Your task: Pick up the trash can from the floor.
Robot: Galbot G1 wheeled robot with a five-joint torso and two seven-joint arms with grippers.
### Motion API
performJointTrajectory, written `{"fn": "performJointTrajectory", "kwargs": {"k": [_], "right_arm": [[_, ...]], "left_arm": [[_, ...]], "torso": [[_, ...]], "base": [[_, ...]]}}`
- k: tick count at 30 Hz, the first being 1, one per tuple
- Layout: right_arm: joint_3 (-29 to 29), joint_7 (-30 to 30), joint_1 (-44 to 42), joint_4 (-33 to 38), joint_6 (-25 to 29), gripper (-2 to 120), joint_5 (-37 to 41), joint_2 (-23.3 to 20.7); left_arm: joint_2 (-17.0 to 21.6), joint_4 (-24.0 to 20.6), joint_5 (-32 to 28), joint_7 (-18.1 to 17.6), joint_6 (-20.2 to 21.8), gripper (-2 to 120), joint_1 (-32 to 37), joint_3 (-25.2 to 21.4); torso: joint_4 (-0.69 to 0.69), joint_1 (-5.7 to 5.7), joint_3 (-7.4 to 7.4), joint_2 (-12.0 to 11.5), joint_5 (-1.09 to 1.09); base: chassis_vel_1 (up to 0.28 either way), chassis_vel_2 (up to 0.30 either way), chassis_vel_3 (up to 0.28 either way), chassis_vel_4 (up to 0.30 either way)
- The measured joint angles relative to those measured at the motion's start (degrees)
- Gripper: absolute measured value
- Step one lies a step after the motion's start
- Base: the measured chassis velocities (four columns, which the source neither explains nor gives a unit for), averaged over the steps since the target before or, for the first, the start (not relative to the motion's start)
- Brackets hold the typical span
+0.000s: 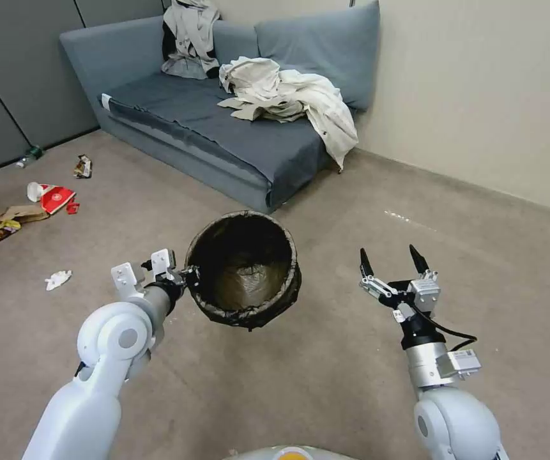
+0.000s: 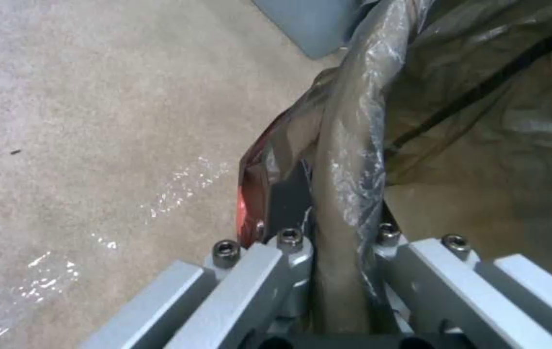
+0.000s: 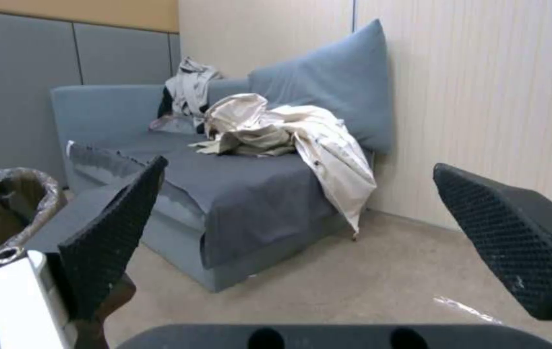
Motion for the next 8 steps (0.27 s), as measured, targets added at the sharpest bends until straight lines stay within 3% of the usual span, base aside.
{"fn": "performJointTrajectory", "kwargs": {"k": [8], "right_arm": [[0.07,0.0,-0.51,0.4,0.0,100,-0.02,-0.03]], "left_arm": [[0.0,-0.5,0.04,0.06,-0.02,1,0.51,-0.21]], "torso": [[0.0,0.0,0.0,0.0,0.0]], "base": [[0.0,0.0,0.0,0.0]]}}
